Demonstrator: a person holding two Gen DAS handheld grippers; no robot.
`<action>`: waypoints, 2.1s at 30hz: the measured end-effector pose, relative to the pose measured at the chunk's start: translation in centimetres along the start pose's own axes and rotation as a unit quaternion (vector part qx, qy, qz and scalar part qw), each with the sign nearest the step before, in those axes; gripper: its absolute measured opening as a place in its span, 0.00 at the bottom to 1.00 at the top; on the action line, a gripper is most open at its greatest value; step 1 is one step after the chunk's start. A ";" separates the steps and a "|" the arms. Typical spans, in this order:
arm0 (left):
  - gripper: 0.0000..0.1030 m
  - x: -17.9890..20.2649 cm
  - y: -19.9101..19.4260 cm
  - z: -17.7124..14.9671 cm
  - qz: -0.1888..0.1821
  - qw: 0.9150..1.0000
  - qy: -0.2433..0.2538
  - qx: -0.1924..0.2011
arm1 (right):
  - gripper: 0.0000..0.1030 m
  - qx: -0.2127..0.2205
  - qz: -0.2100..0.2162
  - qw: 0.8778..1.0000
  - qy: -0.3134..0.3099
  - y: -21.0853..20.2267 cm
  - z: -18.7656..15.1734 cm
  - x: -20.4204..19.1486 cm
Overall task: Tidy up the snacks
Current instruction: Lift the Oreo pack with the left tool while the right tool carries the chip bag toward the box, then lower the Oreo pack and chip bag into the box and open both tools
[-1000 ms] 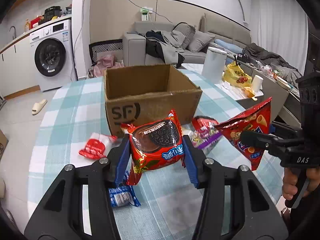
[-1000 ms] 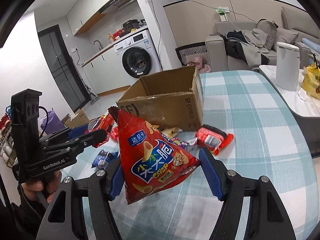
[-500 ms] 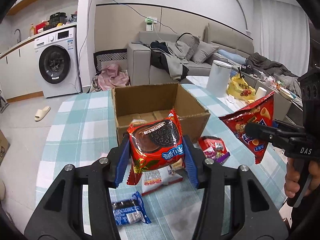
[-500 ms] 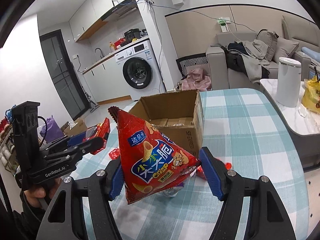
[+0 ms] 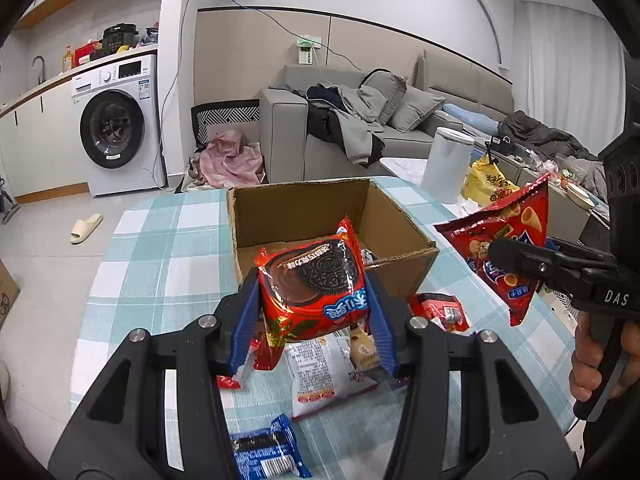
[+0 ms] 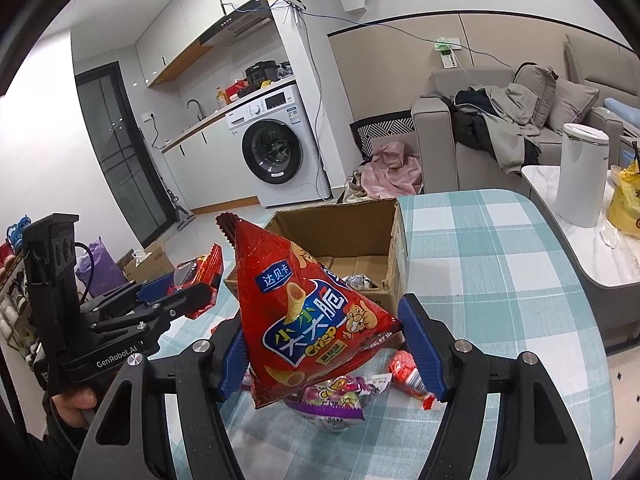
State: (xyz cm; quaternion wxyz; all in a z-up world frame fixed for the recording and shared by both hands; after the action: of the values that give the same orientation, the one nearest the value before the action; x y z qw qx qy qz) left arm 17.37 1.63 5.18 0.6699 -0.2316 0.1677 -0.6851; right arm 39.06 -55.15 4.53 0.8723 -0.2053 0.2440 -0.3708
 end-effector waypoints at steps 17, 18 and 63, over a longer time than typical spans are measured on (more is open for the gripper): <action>0.46 -1.0 5.6 1.5 0.005 1.000 -0.006 -0.013 | 0.68 -0.012 -0.001 0.999 0.030 4.1 1.4 0.9; 0.46 -1.1 5.9 1.6 0.006 1.000 -0.006 -0.013 | 0.68 -0.012 -0.001 0.999 0.030 4.4 1.6 0.8; 0.43 -3.2 13.9 1.5 0.011 0.999 -0.017 -0.041 | 0.73 -0.014 -0.010 0.998 0.066 12.0 3.6 2.2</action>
State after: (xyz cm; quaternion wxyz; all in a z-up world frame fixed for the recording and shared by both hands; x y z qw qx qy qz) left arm 29.82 4.32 -1.40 0.6700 -0.2684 0.1871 -0.6664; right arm 49.07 -48.48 0.33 0.8478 -0.1949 0.3039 -0.3885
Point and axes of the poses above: each gripper's, at about its wrist camera, not at the fingertips, and y roughly the way its jaws point, x to its right, z to its top, the point moved 7 cm from there along y, roughly the way its jaws point, and after that the axes turned 1 degree about z, right-handed, at the moved point
